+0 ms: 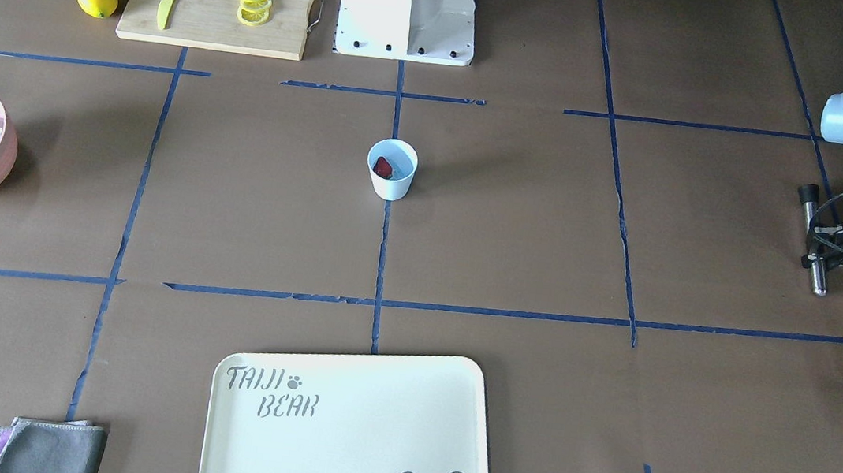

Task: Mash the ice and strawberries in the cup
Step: 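Grasp the metal pestle lying near the rack with the left gripper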

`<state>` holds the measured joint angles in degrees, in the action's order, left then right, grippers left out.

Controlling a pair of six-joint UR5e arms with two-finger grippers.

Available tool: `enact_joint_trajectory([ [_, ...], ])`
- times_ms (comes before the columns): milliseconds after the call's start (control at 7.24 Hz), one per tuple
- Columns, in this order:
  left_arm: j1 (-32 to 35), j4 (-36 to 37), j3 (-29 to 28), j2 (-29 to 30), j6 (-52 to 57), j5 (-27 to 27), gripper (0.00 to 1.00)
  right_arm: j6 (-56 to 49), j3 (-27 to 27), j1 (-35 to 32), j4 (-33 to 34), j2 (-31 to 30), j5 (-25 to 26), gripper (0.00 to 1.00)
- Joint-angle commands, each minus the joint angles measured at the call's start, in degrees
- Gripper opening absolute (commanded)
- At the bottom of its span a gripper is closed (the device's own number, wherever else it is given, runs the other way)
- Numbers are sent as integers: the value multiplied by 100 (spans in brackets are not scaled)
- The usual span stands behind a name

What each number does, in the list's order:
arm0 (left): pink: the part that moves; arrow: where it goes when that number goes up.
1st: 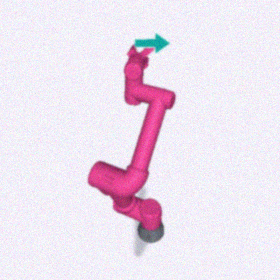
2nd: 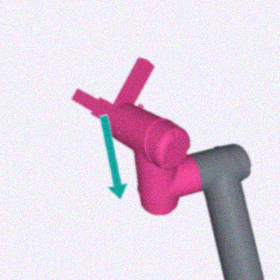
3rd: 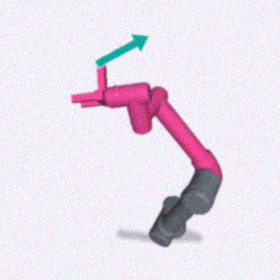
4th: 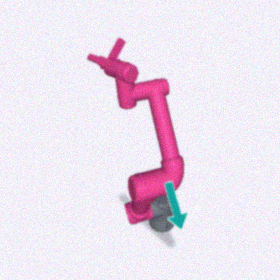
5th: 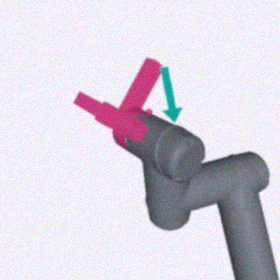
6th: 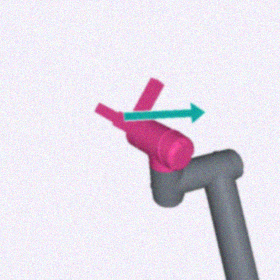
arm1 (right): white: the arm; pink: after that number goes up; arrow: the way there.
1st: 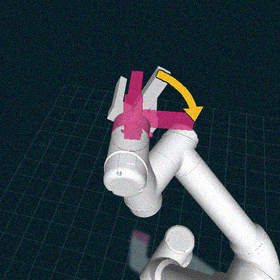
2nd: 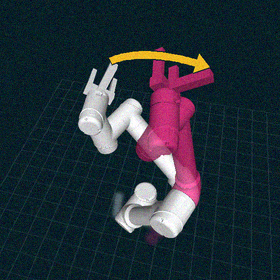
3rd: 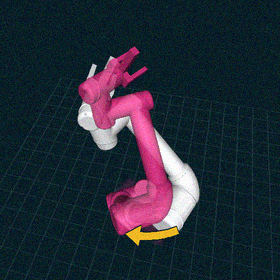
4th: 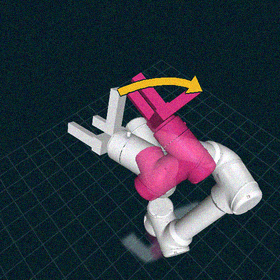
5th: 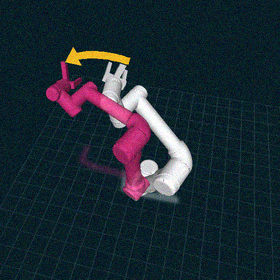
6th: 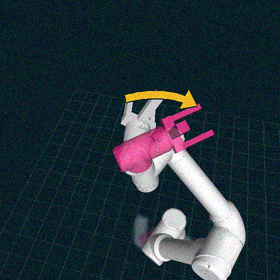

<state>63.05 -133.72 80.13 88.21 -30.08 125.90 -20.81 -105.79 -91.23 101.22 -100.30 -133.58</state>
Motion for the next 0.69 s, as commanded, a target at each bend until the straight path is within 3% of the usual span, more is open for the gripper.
enact_joint_trajectory([
  [0, 14, -57, 554, 169, 246, 57, 0, 7, -12, 0, 3, -7, -1, 100],
  [276, 76, -677, 784, 572, 653, 145, 0, 7, -3, 0, 3, -7, -1, 100],
  [553, 85, -1581, 803, 968, -204, 267, 0, -2, 6, 0, 3, -33, -1, 100],
])
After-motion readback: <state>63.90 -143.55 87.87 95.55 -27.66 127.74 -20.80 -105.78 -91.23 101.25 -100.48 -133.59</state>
